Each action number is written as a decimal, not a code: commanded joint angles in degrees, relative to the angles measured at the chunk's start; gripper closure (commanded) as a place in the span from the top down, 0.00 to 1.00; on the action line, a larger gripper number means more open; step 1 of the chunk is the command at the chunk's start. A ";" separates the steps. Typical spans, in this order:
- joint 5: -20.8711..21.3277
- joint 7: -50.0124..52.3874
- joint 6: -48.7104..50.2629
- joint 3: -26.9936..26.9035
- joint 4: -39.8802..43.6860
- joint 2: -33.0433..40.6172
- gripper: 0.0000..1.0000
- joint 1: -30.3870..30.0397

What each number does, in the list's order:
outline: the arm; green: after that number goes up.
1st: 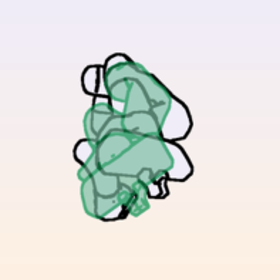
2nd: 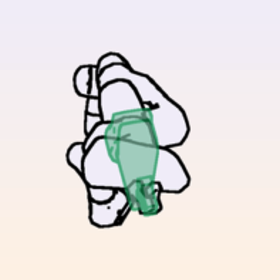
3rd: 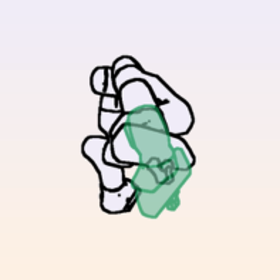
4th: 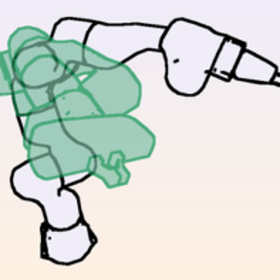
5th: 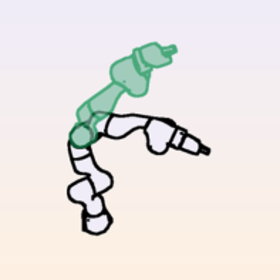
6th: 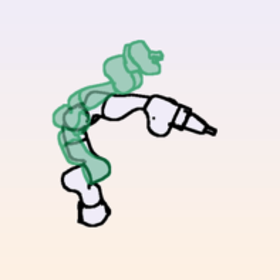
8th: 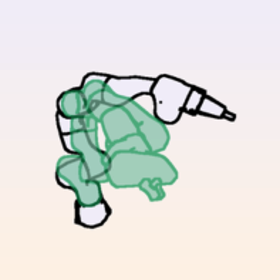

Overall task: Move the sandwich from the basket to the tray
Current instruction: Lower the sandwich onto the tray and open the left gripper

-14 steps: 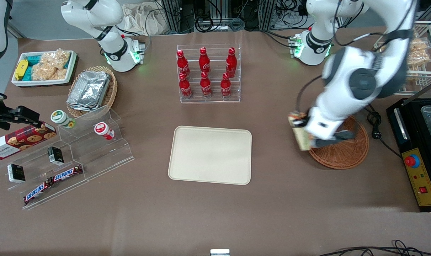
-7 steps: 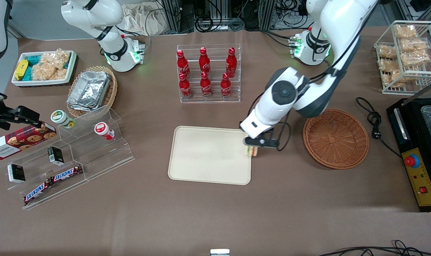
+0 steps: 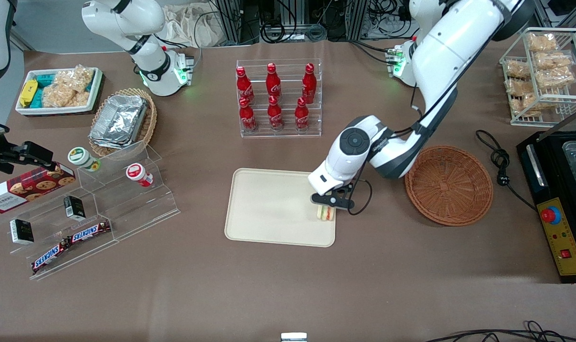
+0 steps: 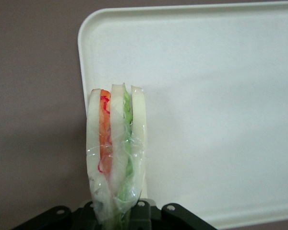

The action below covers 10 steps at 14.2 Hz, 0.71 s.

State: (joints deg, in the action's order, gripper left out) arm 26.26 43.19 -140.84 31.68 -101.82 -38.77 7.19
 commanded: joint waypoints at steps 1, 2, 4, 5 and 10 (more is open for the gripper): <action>5.02 6.28 -2.50 0.23 2.95 -2.63 0.98 0.28; 5.12 6.64 -2.78 0.23 2.95 -2.63 0.98 0.11; 4.42 6.81 -2.69 0.31 2.86 -1.84 0.99 -0.41; 4.24 7.16 -2.60 0.32 2.86 -0.79 0.99 -0.68; 4.16 15.60 0.72 -2.22 4.70 9.13 0.99 -0.86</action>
State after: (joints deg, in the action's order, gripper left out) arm 29.83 55.66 -143.15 31.25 -96.48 -35.08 6.41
